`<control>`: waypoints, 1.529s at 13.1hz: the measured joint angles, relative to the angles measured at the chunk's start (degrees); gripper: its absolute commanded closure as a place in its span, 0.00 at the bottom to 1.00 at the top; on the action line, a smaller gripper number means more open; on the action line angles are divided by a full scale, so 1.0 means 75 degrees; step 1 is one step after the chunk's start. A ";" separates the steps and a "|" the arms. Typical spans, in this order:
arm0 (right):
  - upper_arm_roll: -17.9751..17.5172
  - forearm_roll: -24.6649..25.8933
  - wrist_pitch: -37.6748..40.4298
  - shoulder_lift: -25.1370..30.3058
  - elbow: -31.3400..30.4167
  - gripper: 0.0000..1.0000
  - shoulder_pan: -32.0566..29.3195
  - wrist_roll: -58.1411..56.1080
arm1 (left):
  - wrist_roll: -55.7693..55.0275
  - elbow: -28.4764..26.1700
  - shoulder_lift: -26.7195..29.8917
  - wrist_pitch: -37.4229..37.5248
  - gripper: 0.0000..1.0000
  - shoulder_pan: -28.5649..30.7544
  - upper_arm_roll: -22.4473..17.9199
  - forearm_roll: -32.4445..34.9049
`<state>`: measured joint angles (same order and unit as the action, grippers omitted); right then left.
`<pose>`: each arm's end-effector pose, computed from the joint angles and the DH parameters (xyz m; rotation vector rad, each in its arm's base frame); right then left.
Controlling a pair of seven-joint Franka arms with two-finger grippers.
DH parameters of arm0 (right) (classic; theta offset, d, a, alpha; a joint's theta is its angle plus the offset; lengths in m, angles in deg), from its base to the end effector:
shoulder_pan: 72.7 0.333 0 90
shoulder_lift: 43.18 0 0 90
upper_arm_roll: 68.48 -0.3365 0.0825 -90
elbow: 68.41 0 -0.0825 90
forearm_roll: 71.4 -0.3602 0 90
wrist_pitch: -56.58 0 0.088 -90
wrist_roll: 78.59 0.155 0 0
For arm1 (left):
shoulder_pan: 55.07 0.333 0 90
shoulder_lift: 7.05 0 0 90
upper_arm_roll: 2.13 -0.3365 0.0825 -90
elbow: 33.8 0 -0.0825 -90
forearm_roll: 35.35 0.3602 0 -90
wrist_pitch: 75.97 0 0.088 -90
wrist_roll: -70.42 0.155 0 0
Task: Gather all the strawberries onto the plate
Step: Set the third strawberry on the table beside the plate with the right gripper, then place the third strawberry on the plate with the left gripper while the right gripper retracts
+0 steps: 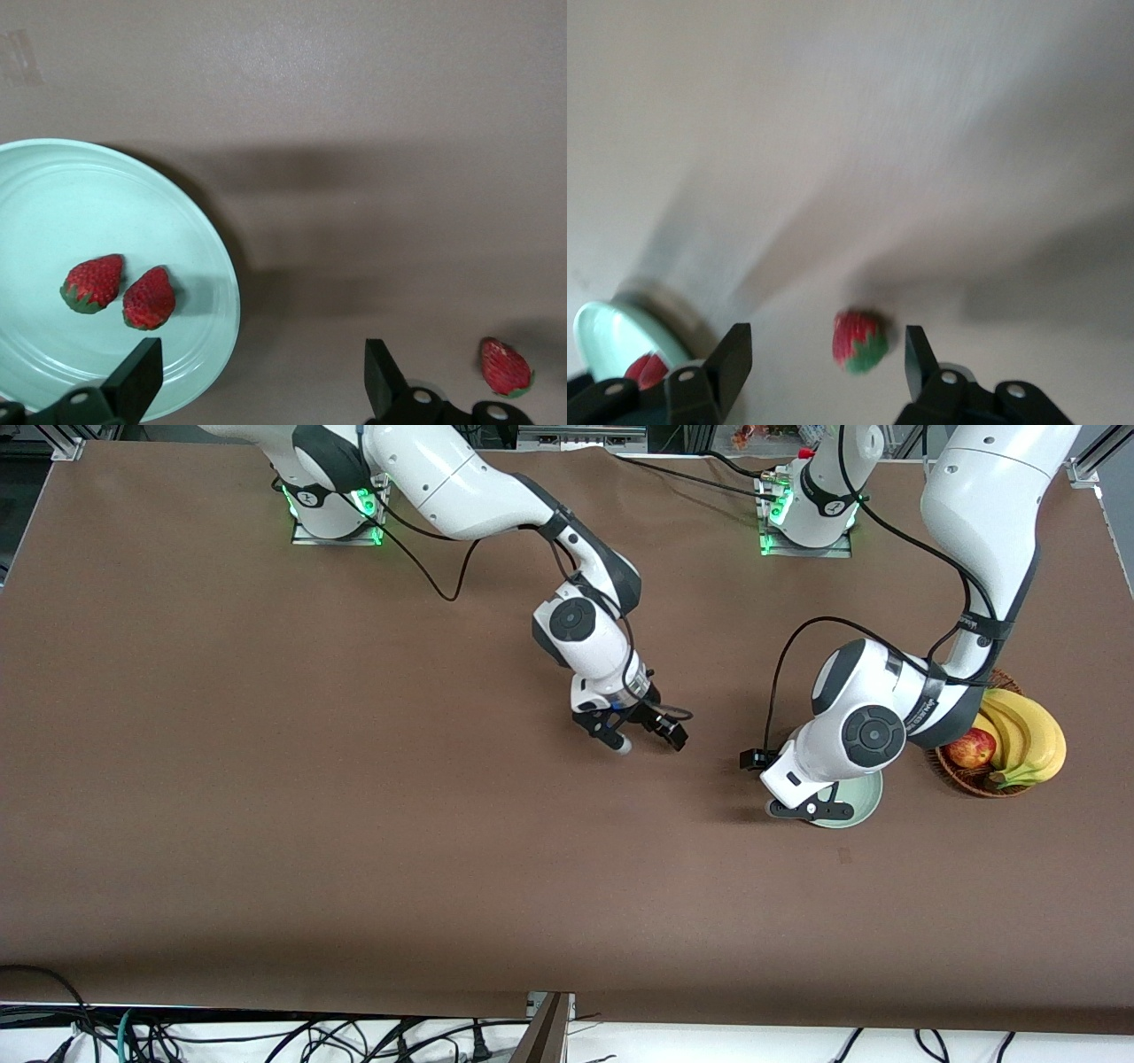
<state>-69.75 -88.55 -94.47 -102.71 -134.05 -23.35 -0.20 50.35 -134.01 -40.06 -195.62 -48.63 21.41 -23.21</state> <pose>0.5259 0.6299 0.1915 -2.4709 0.9435 0.0053 0.6081 -0.1494 0.2363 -3.1179 0.0489 0.2931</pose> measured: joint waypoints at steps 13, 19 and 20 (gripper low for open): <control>0.1621 0.0336 0.6780 0.2775 -0.0622 0.09 -0.2561 -0.7438 | -0.5495 -0.0356 -0.0679 -0.1502 0.00 -0.1801 0.0056 -0.0462; 0.2566 0.0802 0.6850 0.5482 -0.3227 0.01 -0.2578 -0.9790 | -0.5658 -0.0897 -0.0769 -0.2367 0.87 -0.1818 0.0005 -0.0462; 0.2650 0.0865 0.6860 0.5884 -0.3432 0.01 -0.2573 -1.0015 | -0.5658 -0.0896 -0.0755 -0.2366 0.93 -0.1816 0.0006 -0.0462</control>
<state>-49.88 -82.06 -43.02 -58.58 -159.79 -42.64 -75.31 7.92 -140.73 -45.72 -213.36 -62.26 21.46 -26.67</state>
